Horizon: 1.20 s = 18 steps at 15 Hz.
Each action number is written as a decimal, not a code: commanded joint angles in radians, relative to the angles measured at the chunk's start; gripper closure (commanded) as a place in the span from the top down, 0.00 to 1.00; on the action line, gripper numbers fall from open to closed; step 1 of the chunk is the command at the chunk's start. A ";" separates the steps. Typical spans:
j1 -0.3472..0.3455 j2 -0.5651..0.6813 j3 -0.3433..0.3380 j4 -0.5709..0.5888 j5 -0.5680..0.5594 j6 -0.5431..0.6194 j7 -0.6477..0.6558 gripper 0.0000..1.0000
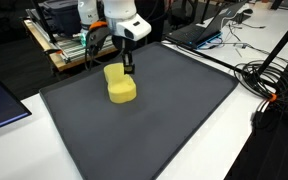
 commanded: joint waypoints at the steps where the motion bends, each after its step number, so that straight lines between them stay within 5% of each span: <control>1: 0.090 0.074 -0.081 -0.085 -0.048 0.030 0.038 0.03; 9: 0.269 0.195 -0.217 -0.143 -0.210 0.095 0.155 0.03; 18: 0.317 0.147 -0.111 -0.049 -0.308 0.093 0.355 0.03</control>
